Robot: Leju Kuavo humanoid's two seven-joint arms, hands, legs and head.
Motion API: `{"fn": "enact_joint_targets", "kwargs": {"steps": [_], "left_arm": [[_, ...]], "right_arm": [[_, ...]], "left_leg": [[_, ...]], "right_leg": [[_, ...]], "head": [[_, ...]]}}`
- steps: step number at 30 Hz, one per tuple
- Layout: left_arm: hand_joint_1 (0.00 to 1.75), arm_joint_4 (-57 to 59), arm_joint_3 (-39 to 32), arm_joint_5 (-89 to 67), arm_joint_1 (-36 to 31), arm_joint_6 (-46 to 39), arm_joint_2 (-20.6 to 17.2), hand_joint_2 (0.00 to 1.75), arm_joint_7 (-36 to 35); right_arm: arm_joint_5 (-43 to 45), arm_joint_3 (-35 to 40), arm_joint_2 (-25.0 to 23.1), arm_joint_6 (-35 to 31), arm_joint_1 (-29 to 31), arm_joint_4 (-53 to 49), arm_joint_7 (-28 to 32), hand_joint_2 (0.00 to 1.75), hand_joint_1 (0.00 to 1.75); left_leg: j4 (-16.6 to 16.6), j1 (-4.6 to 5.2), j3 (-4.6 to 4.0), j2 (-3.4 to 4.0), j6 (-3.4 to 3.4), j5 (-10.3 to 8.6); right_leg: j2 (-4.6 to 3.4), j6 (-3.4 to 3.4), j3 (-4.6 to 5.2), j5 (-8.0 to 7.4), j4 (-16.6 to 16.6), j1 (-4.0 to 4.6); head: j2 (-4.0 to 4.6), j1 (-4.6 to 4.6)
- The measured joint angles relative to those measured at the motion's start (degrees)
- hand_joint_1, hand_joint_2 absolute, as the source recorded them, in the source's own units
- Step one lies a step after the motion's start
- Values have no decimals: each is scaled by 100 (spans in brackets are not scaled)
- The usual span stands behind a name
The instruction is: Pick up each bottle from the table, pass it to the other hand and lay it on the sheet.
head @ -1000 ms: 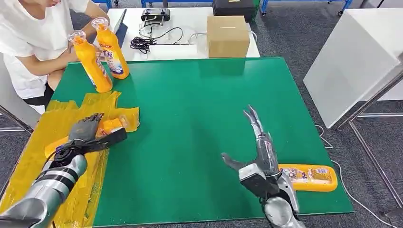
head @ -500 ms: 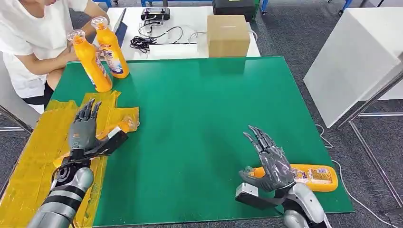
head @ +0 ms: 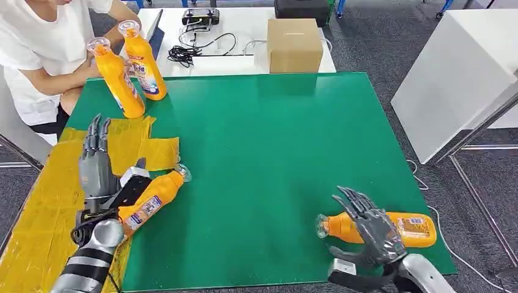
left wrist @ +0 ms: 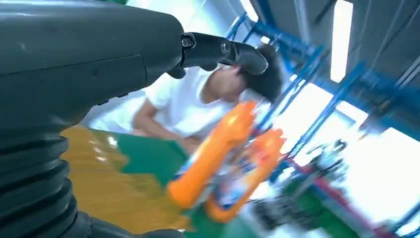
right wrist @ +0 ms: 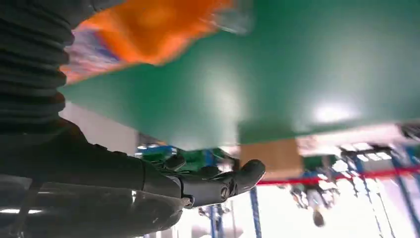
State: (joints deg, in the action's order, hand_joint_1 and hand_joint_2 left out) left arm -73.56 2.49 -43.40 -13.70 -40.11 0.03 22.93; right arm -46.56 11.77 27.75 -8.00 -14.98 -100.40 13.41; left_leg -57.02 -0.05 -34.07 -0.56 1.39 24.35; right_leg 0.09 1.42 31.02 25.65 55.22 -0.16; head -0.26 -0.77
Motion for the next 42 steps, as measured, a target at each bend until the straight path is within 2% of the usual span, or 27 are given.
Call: {"fn": "enact_joint_targets", "kwargs": {"steps": [3,8,9,14,19,25,30,36,42], "left_arm": [[0,-570,-2,408,310,0,203,175,395],[0,-1243,225,1112,757,24,358,175,544],[0,-1338,306,1241,812,50,371,175,577],[0,-1656,608,1639,1034,94,389,175,699],[0,-1829,783,1691,1175,109,391,175,699],[0,-1870,913,1691,1292,155,448,175,653],[0,-1870,949,1691,1334,186,483,175,640],[0,-1870,951,1636,1349,208,535,175,585],[0,-1870,953,1612,1353,243,599,175,561]], "right_arm": [[97,-331,476,61,-588,-311,-369,0,0],[247,-923,1018,175,-1498,-788,-932,0,0],[302,-1006,1114,203,-1674,-856,-1037,175,0],[505,-1376,1544,170,-2375,-1021,-1659,175,0],[139,-1522,1544,173,-2430,-897,-2024,175,0],[-525,-1531,1229,179,-1962,-448,-2016,175,0],[-699,-1528,1004,179,-1676,-158,-1983,175,0],[-1353,-1561,565,79,-1165,104,-1587,175,0],[-1635,-1548,154,42,-620,366,-1393,175,0]], "left_leg": [[-1,12,2,2,10,7],[-1,12,6,5,14,11],[-1,12,7,6,14,11],[1,9,10,11,14,11],[1,4,20,26,14,11],[1,4,22,27,14,11],[1,4,22,25,14,11],[1,0,23,30,13,11],[1,-2,23,27,12,9]], "right_leg": [[0,1,1,1,-1,-10],[-2,2,2,1,-2,-9],[-2,2,2,1,-2,-9],[-6,2,-1,1,-2,-5],[-11,1,-5,1,-2,-1],[-12,1,-7,1,-2,-2],[-11,1,-10,1,-2,-2],[-14,1,-9,1,-2,3],[-13,1,-12,1,-2,5]], "head": [[0,2],[0,2],[0,2],[0,2],[0,0],[0,2],[0,4],[0,2],[0,2]]}}
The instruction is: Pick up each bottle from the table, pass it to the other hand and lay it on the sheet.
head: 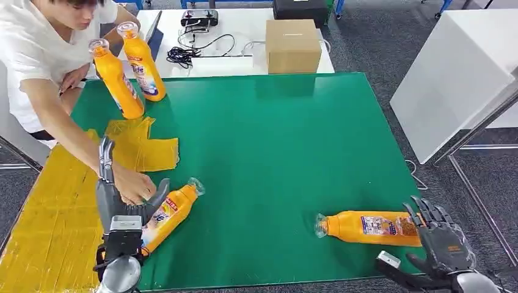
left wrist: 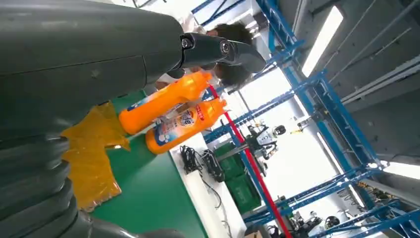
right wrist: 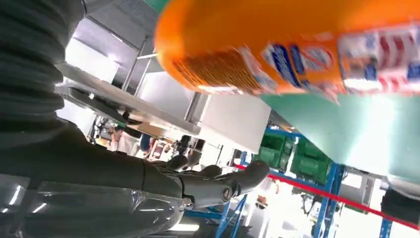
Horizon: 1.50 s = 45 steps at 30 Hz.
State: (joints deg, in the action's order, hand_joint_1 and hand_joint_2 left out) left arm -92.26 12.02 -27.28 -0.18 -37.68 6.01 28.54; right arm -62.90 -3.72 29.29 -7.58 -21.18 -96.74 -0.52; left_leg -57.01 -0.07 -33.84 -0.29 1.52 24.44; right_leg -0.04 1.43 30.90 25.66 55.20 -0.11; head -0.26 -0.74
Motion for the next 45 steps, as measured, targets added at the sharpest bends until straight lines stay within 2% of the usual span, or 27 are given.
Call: {"fn": "enact_joint_targets", "kwargs": {"steps": [10,20,24,28,29,30,32,34,37,41,45], "left_arm": [[0,-2,48,11,1,52,46,175,2],[0,-9,50,13,1,57,59,175,4],[0,-50,103,64,0,68,59,175,50],[0,-50,103,70,0,68,59,175,53],[0,-50,107,74,0,68,59,175,55],[0,-111,170,115,0,66,59,175,96],[0,-162,393,434,-52,37,53,175,299],[0,-160,459,558,-112,11,46,175,363],[0,-151,555,693,-185,-7,24,175,442],[0,-129,632,793,-196,-44,4,175,496],[0,-129,640,793,-169,-68,4,175,511]], "right_arm": [[-133,173,-300,11,462,348,70,175,0],[-133,234,-376,13,556,512,72,175,0],[-167,311,-368,320,670,645,-38,175,0],[-182,317,-365,337,675,656,-57,175,0],[-200,323,-363,362,678,670,-57,175,148],[-366,402,-293,686,797,961,-352,175,171],[307,675,102,1210,1196,1654,-180,175,175],[562,816,275,1388,1301,1837,-96,175,175],[815,1056,505,1513,1450,2022,-87,175,175],[892,1312,697,1396,1588,2193,-136,175,175],[633,1441,640,858,1704,2332,-160,175,175]], "left_leg": [[0,0,-2,-5,0,0],[0,0,-3,-4,0,0],[0,0,-2,-2,0,0],[0,0,-2,-2,0,0],[0,0,-2,-2,0,0],[0,0,-2,-9,0,0],[0,-1,35,14,-1,12],[1,-2,62,13,2,29],[2,-1,94,12,8,35],[1,-2,111,8,21,25],[2,-2,113,17,21,27]], "right_leg": [[1,0,-1,0,0,0],[1,0,-1,0,0,0],[1,0,-1,0,0,0],[1,0,-1,0,0,0],[1,0,-1,0,0,0],[3,0,-3,0,0,0],[-25,1,-17,-1,-3,1],[-25,4,3,3,-15,2],[-25,13,-28,13,-18,1],[-21,16,-67,12,-32,2],[-28,24,-126,3,-34,3]], "head": [[0,0],[0,2],[0,2],[0,2],[0,2],[0,0],[0,0],[0,-2],[0,0],[0,-2],[0,-2]]}}
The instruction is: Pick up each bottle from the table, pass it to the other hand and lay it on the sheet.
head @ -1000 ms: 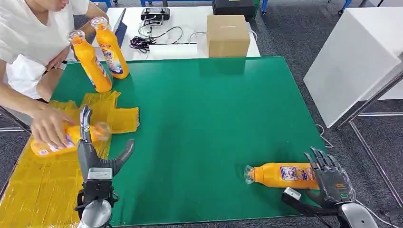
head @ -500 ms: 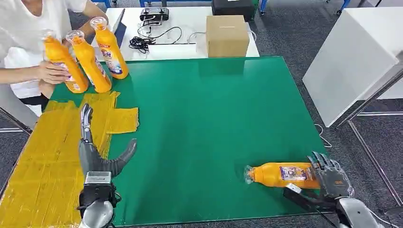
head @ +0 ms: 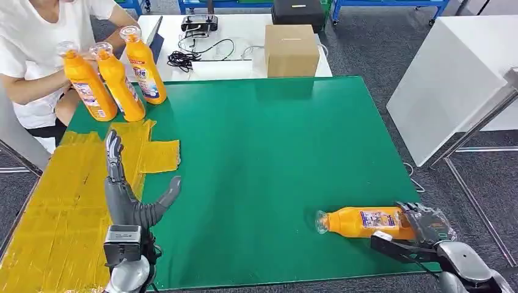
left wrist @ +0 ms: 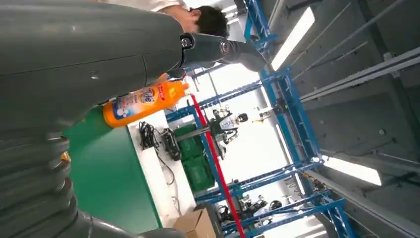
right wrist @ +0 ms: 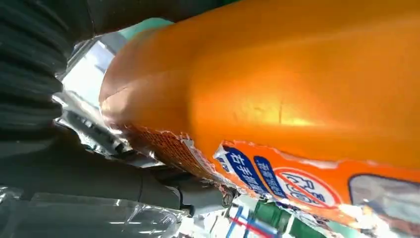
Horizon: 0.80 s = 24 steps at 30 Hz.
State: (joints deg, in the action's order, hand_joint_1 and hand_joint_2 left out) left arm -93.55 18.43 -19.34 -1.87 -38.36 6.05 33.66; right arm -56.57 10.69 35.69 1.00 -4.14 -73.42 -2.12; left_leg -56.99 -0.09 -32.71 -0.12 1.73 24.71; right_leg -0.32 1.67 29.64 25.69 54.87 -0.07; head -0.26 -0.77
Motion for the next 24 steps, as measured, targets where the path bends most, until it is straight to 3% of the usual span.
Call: {"fn": "enact_joint_targets", "kwargs": {"steps": [5,15,20,24], "left_arm": [[0,-116,-2,-90,99,4,9,175,-28],[0,-245,-11,-240,158,107,37,175,-116],[0,-251,24,-426,156,416,37,175,-262],[0,-251,177,-219,118,1144,7,175,-529]], "right_arm": [[-461,4,-427,-955,115,44,101,175,175],[-823,-328,-1368,-1600,163,11,422,175,175],[192,-687,-2014,-2332,252,-125,1019,175,175],[1631,-983,-2572,-2308,456,-319,1542,175,175]], "left_leg": [[0,1,1,23,0,0],[0,-7,-37,-12,-5,-9],[0,-7,-61,-9,-5,-9],[0,-7,-64,-13,-6,-9]], "right_leg": [[-19,0,5,-5,-1,-1],[10,2,26,1,5,5],[10,1,52,2,6,5],[13,0,55,3,6,5]], "head": [[0,2],[0,2],[0,0],[0,2]]}}
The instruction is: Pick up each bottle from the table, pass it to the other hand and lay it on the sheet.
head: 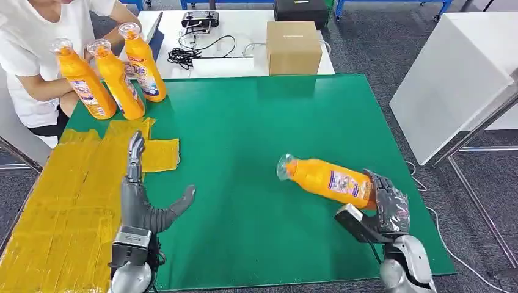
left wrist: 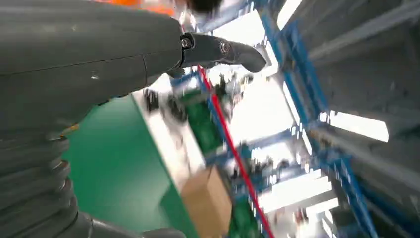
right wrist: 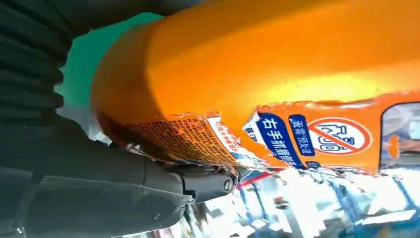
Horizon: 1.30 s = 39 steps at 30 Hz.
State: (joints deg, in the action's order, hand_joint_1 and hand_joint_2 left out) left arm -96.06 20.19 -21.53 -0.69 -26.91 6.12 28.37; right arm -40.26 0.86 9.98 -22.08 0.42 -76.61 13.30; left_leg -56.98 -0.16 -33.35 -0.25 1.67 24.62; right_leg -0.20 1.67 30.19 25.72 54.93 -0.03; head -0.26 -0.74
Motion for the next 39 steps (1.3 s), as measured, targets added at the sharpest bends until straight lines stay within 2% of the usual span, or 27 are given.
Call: {"fn": "enact_joint_targets", "kwargs": {"steps": [5,10,13,22,31,39], "left_arm": [[0,67,162,203,-193,770,-55,175,-266],[0,313,256,595,-403,1385,-114,175,-512],[0,488,293,919,-532,1757,-147,175,-608],[0,857,429,1506,-865,2390,-210,175,-763],[0,1047,621,1974,-1169,2608,-210,175,-853],[0,1117,669,2028,-1221,2632,-212,175,-857]], "right_arm": [[1377,-232,-577,409,299,-33,498,175,175],[2772,-298,-1033,1098,529,-33,862,175,175],[3167,-267,-1219,1551,632,-4,991,175,175],[3475,227,-1636,2114,969,251,1166,175,175],[3370,1371,-1999,2031,1335,831,1209,175,175],[3318,1680,-2073,1987,1449,1097,1209,175,175]], "left_leg": [[0,0,0,2,-1,-1],[0,0,0,1,-1,-1],[0,0,-4,2,-1,-1],[0,0,-11,3,-2,-2],[0,-3,-11,0,-6,-5],[-1,-1,-13,-1,-6,-5]], "right_leg": [[-1,0,0,0,0,0],[-1,0,2,0,0,0],[-1,0,3,0,3,0],[-1,0,10,0,5,0],[0,0,14,0,9,0],[1,0,14,0,8,-1]], "head": [[0,0],[0,-2],[0,0],[0,-2],[0,-2],[0,-2]]}}
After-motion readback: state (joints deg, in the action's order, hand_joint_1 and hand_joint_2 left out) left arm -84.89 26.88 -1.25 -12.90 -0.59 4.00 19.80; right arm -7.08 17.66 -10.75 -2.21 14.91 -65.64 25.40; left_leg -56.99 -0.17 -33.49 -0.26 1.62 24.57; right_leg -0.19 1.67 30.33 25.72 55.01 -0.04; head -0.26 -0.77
